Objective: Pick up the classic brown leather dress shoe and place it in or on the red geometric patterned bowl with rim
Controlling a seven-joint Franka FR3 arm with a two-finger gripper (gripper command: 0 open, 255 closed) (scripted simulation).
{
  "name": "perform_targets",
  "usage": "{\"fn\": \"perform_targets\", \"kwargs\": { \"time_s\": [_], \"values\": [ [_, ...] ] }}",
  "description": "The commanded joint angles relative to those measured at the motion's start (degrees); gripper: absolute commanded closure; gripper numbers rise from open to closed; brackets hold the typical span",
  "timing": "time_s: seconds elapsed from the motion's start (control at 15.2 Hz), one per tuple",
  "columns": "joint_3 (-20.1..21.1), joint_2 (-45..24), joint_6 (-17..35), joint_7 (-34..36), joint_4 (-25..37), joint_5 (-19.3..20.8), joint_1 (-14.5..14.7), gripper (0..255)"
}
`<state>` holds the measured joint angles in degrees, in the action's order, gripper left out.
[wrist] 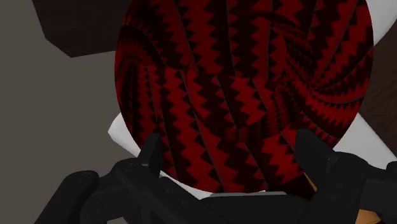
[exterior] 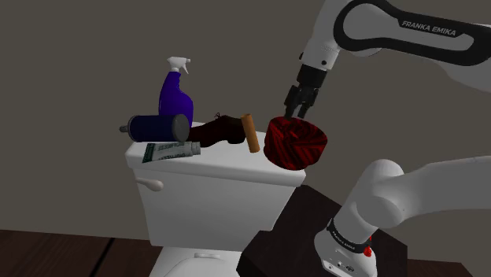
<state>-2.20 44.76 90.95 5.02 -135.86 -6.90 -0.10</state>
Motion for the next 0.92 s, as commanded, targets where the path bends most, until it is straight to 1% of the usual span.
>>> {"fn": "perform_targets", "kwargs": {
  "time_s": [0.0, 0.4, 0.86],
  "values": [
    [0.0, 0.0, 0.0, 0.0, 0.0, 0.0, 0.0, 0],
    [-0.53, -11.97, 6.74, -13.98, 7.14, 0.87, 6.35, 0],
    [0.57, -23.79, 11.59, -29.26, 16.52, 0.98, 12.79, 0]
  ]
}}
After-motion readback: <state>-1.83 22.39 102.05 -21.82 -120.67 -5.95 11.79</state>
